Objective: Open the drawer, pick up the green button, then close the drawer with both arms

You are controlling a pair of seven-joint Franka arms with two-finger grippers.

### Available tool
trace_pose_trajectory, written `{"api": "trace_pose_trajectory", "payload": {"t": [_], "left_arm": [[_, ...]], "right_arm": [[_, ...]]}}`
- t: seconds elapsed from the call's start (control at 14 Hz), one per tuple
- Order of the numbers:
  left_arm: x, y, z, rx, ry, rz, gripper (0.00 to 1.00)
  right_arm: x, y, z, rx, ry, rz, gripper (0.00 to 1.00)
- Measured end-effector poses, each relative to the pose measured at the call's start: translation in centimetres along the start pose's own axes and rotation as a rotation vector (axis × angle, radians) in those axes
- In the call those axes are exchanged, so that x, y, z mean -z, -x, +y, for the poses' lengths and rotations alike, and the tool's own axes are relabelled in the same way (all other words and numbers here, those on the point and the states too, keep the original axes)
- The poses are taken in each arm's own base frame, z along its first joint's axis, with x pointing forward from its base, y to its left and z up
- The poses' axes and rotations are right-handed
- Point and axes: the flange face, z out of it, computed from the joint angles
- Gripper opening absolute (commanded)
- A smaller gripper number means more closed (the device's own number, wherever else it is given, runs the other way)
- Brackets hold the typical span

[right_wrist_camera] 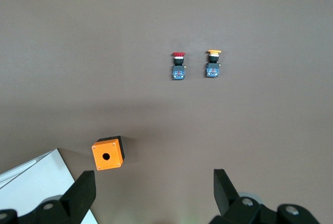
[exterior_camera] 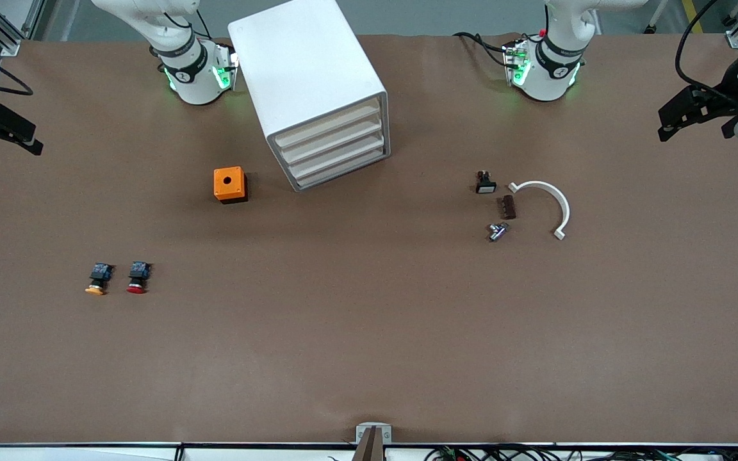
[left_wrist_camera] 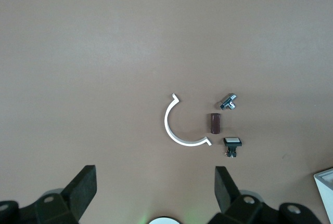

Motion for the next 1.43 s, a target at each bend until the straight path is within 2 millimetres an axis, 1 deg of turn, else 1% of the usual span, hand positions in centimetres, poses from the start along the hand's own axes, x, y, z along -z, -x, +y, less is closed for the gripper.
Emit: {"api": "trace_pose_trajectory", "payload": {"t": [0.5,0.64,0.79,0.93,1.07,1.21,1.29,1.43], "left_arm": [[-0.4,-0.3,0.0,0.000,0.000,-0.007,1.00],[-0.2,-0.7,0.1,0.000,0.001,-0.001,1.00],[-0.7,-1.4,0.2,-0.002,0.000,-0.009,1.00],[-2.3,-2.3,1.1,-0.016,-0.002,-0.040,1.00],[-4.4,-3.5,2.4,-0.030,-0.005,-0.073,1.00],[-6.6,-4.8,3.5,-0.004,-0.007,-0.092,1.00],[-7.8,-5.5,4.5,0.023,-0.007,-0.099,1.00],[-10.8,-6.8,7.6,0.088,-0.015,-0.118,1.00]], "right_arm": [[0.0,0.0,0.0,0.000,0.000,0.000,1.00],[0.0,0.0,0.0,0.000,0.000,0.000,1.00],[0.0,0.0,0.0,0.000,0.000,0.000,1.00],[0.0,0.0,0.0,0.000,0.000,0.000,1.00],[0.0,0.0,0.0,0.000,0.000,0.000,1.00],[0.0,0.0,0.0,0.000,0.000,-0.001,1.00],[0.0,0.0,0.0,0.000,0.000,-0.001,1.00],[0.0,0.0,0.0,0.000,0.000,-0.001,1.00]]}}
